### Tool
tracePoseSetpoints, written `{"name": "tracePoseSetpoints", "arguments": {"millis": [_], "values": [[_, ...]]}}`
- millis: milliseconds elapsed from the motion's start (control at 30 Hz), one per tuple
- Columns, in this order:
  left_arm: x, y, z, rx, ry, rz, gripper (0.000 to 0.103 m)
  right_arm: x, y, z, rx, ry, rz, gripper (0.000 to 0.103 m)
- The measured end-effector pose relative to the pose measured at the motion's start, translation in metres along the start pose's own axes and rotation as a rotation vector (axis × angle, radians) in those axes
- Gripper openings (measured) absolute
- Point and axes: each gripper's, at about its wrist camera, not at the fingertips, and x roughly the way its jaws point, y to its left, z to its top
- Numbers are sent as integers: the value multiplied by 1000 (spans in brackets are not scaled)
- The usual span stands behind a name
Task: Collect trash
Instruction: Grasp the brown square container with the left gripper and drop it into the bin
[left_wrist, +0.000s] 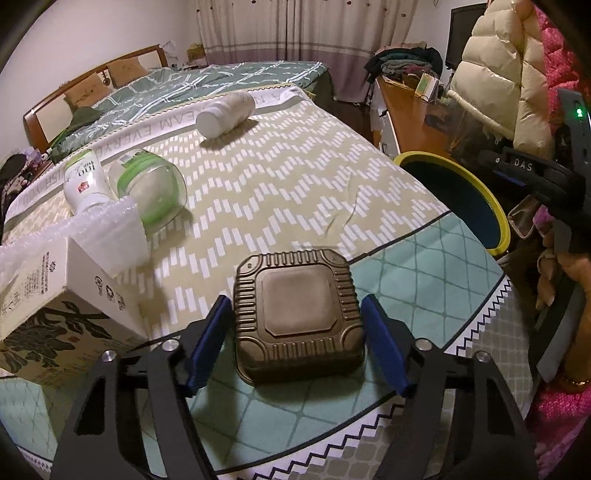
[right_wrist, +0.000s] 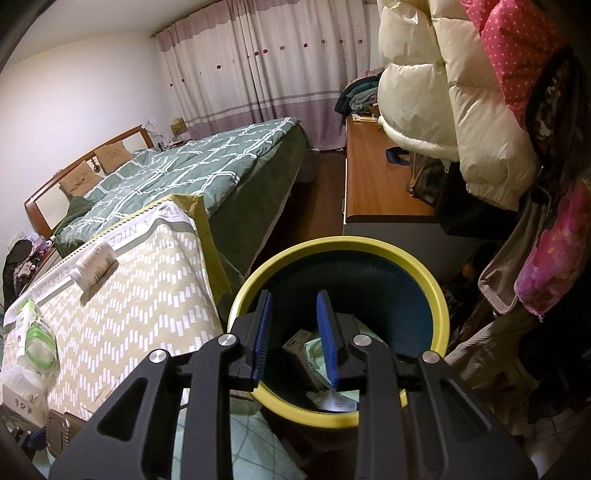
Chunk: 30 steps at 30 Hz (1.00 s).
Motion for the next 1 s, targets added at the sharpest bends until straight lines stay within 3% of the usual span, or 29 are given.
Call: {"name": "tracePoseSetpoints", "arguments": {"millis": [300,500,700,1000], "values": [[-4,-6,7,12,-22,-18,64,-10,-1,-3,0,-25,12,30],[-10,-29,36,75,-63,-40,64,-27,-18,-10,-8,-46,-17,33],[-5,-74,69,162,-87,-94,64,-35,-49,-18,20,-43,-49,34],[31,-153,114,253,-51,-183,64,-46,-90,-20,54,-45,-75,35]]}}
